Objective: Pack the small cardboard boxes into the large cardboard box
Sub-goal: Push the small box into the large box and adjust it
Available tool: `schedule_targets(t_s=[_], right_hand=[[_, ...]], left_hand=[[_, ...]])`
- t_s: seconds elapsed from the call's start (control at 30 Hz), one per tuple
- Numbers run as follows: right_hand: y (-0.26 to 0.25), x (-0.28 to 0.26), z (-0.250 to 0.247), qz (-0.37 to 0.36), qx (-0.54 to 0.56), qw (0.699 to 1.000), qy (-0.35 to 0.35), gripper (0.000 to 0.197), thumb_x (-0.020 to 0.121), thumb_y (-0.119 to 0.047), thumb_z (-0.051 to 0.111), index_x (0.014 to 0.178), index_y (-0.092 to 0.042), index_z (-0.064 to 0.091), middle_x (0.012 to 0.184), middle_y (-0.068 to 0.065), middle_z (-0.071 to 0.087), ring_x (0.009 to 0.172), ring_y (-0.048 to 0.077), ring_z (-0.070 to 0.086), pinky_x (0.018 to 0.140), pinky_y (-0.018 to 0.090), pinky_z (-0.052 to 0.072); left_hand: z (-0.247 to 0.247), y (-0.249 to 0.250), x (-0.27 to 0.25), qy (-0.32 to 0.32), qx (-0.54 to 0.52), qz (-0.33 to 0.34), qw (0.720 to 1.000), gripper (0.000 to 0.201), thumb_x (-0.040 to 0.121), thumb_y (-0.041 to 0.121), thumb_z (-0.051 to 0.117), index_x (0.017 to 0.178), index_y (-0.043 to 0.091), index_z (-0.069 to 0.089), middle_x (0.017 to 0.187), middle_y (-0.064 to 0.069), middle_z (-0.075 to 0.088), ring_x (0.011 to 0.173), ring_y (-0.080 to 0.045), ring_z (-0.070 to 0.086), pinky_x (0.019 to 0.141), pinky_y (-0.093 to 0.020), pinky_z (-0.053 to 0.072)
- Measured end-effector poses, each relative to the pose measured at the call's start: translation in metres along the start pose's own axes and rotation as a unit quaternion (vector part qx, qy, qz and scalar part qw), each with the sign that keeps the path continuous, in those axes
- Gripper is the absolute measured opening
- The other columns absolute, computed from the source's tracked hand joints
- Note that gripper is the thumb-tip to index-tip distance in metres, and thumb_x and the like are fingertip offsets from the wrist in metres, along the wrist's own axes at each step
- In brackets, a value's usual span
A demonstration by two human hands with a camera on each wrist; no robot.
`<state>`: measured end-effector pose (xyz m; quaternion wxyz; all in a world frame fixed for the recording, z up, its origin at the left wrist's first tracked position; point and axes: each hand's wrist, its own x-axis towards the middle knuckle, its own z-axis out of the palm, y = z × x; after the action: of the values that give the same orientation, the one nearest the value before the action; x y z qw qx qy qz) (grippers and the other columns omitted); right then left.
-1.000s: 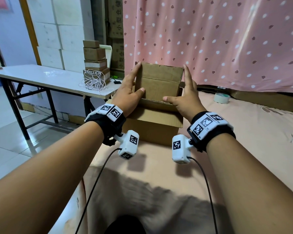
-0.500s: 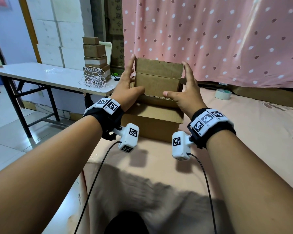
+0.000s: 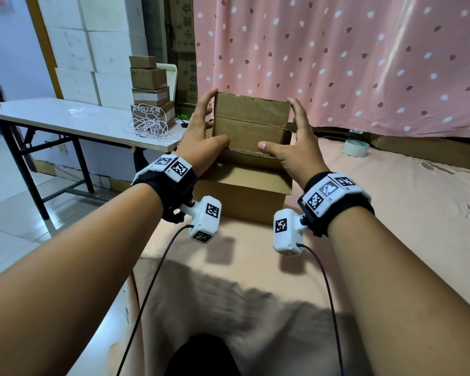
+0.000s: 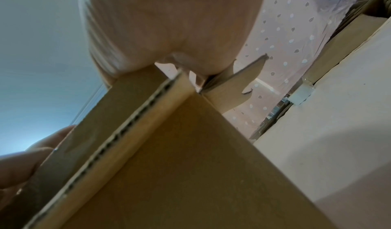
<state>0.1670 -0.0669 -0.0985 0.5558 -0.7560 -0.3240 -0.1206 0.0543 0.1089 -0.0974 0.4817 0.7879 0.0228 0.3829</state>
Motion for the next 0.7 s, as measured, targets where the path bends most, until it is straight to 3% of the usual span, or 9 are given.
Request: schedule_targets(t_s=[0.17,0.3,0.37,0.5,0.7], right_hand=[[0.0009,-0.0009,0.0006,-0.010,0.005,1.000,0.006,0.094,0.066,-0.038,0.084,0.142,-0.057,0.032,0.148,-0.005,0.048,0.137,0.025,0.040,0.116,0.043,0.038],[0.0018,-0.0025,-0.0005,-0.019,0.010,1.000,0.008,0.093,0.068,-0.035,0.084,0.144,-0.054,0.034,0.151,-0.005,0.046,0.139,0.024,0.038,0.118,0.042,0.035],[0.0027,-0.0026,-0.0003,-0.022,0.016,1.000,0.009,0.093,0.069,-0.033,0.084,0.146,-0.050,0.034,0.155,-0.007,0.042,0.141,0.021,0.036,0.119,0.041,0.033],[0.0049,-0.0018,-0.0003,-0.029,0.024,0.999,0.011,0.092,0.071,-0.035,0.085,0.149,-0.043,0.039,0.156,-0.007,0.042,0.142,0.016,0.037,0.121,0.041,0.032],[0.0074,0.0005,0.0036,-0.021,0.034,0.999,0.020,0.093,0.062,-0.047,0.082,0.146,-0.044,0.042,0.153,-0.009,0.046,0.143,0.014,0.039,0.120,0.042,0.034]], left_hand=[[0.0006,0.0045,-0.0028,0.013,-0.002,-0.004,1.000,0.084,0.083,-0.004,0.056,0.153,0.035,0.029,0.133,0.001,0.045,0.107,-0.003,0.056,0.078,-0.024,0.059],[0.0009,0.0065,-0.0045,0.009,-0.002,-0.010,1.000,0.081,0.081,0.001,0.056,0.149,0.038,0.032,0.123,0.014,0.048,0.109,-0.005,0.057,0.087,-0.039,0.061],[0.0001,0.0076,-0.0055,0.010,0.003,-0.012,1.000,0.080,0.079,0.005,0.056,0.147,0.041,0.032,0.124,0.012,0.050,0.114,-0.009,0.057,0.089,-0.043,0.060],[-0.0008,0.0059,-0.0043,0.022,0.022,-0.009,0.999,0.078,0.084,0.001,0.055,0.147,0.039,0.033,0.124,0.010,0.051,0.113,-0.001,0.053,0.087,-0.035,0.059],[0.0008,0.0055,-0.0051,0.025,0.027,0.002,0.999,0.075,0.079,0.004,0.054,0.145,0.036,0.037,0.130,0.005,0.052,0.122,-0.015,0.054,0.095,-0.041,0.056]])
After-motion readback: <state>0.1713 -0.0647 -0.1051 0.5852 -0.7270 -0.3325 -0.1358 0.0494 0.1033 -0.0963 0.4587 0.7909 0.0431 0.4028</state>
